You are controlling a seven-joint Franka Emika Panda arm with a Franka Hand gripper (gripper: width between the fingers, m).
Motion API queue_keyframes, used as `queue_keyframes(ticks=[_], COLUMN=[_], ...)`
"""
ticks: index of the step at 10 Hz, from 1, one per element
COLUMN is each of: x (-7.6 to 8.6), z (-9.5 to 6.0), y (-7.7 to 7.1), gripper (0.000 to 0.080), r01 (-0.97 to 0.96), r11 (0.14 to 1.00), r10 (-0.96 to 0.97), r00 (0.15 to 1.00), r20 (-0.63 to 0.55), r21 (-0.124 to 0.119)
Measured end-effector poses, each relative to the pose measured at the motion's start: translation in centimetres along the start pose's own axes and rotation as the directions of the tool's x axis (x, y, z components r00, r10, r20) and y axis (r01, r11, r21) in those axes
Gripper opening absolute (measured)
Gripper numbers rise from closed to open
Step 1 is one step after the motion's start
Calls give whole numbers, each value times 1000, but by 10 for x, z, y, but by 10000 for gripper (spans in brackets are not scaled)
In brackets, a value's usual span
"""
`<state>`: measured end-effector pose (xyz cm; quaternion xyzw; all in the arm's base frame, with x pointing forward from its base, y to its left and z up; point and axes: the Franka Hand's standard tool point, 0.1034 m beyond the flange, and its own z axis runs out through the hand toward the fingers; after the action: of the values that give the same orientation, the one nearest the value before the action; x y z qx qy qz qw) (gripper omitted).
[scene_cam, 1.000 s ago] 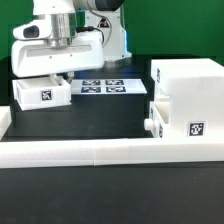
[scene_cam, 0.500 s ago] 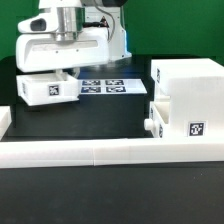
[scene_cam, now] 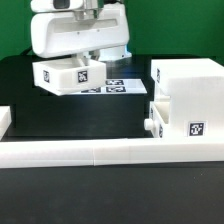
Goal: Assemble drawer
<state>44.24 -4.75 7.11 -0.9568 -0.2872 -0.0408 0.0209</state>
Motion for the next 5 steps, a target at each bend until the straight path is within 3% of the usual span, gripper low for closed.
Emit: queue_keyframes(ticks=[4,5], x=[0,-2], z=[1,2], y=[2,3], gripper=[42,42], r01=[56,200], r11=[998,980], r10=[-56,-200], r00=[998,980], r20=[6,10], r21=[8,7])
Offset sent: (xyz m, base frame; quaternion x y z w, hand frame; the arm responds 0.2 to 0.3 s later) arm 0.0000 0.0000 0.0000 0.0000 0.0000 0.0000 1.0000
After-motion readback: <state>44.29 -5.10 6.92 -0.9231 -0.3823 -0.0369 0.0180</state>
